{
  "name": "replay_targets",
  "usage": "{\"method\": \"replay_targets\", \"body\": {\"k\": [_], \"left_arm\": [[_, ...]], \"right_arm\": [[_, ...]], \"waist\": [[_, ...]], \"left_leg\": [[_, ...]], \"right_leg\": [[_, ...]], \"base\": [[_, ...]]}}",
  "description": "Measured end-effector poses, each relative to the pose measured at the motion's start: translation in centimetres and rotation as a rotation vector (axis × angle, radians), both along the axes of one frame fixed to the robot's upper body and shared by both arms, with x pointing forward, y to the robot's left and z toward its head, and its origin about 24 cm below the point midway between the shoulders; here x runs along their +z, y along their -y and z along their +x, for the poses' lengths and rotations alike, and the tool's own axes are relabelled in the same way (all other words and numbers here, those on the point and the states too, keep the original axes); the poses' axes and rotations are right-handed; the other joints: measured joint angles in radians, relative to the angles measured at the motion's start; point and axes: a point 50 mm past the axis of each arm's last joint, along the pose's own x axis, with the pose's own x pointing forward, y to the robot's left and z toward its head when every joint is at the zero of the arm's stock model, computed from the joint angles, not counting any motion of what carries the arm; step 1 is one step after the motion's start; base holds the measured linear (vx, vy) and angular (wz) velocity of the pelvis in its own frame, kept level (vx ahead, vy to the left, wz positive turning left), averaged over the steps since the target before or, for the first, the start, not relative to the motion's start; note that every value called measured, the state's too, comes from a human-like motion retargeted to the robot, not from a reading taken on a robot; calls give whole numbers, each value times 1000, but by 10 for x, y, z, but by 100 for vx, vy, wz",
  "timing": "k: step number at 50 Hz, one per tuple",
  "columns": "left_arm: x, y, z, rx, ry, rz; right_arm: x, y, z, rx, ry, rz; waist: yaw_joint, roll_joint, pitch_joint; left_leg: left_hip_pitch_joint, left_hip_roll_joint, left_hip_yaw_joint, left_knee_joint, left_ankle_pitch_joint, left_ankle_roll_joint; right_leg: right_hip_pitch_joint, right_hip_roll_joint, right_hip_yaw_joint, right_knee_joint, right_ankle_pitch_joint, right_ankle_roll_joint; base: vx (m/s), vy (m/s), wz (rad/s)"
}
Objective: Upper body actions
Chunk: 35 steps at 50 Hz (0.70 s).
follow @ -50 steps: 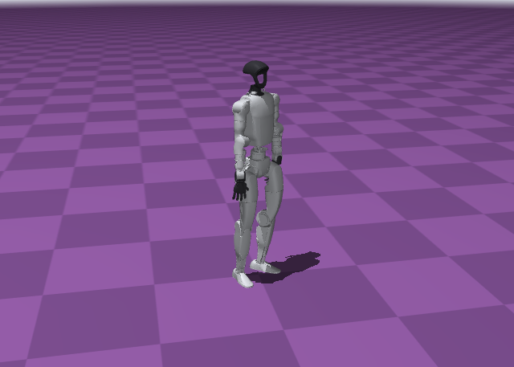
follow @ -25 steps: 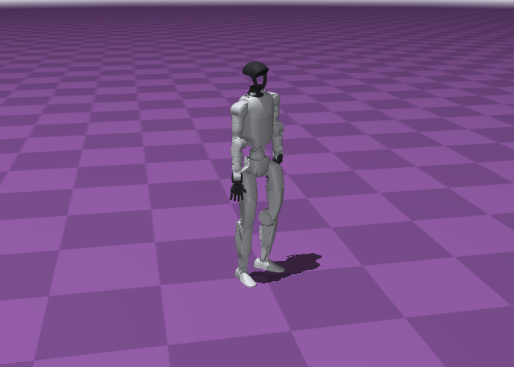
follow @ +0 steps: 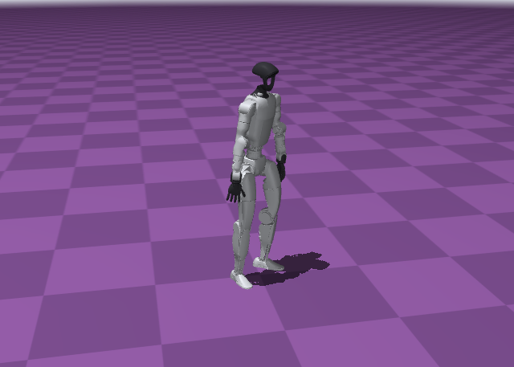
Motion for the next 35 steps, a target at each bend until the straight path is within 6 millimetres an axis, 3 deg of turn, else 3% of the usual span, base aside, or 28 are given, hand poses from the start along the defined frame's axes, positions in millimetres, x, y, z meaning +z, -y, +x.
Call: {"method": "replay_targets", "body": {"k": [5,10,14,19,22,25,30,35], "left_arm": [[20,-9,64,164,207,-7],[68,-25,151,124,493,59],[118,-20,213,26,727,93],[196,4,277,55,1063,26],[247,11,302,49,1250,-8],[282,22,315,-44,1367,14],[317,29,325,-54,1471,10],[346,33,330,-7,1600,18]], "right_arm": [[15,-10,83,181,148,-5],[53,-40,178,345,416,57],[104,-49,243,429,685,77],[195,-56,314,525,1012,31],[249,-59,338,560,1193,58],[291,-54,348,569,1324,77],[348,-55,360,616,1496,6],[383,-70,363,597,1667,51]], "waist": [[21,-25,41],[-14,-40,189],[8,-44,285],[76,-30,411],[93,1,434],[115,13,445],[126,41,445],[133,39,445]], "left_leg": [[-53,32,120,4,-6,15],[-144,60,93,87,-12,19],[-268,77,64,201,-31,8],[-487,158,130,375,-31,15],[-685,238,134,532,-70,28],[-869,254,98,696,-140,71],[-1121,311,63,993,-260,133],[-1321,373,46,1268,-365,189]], "right_leg": [[-139,29,124,81,63,16],[-192,-1,51,109,54,16],[-203,-65,-223,67,67,4],[-410,-58,-157,191,48,-27],[-578,-46,-187,318,2,-78],[-766,-49,-132,499,-65,-125],[-1028,-74,-115,838,-214,-199],[-1240,-117,-110,1153,-342,-261]], "base": [[-18,-2,-116],[-29,-21,8],[-29,-32,21],[-50,-21,-55],[-57,-18,-22],[-45,-17,2],[-23,-1,-14],[-13,0,-28]]}}
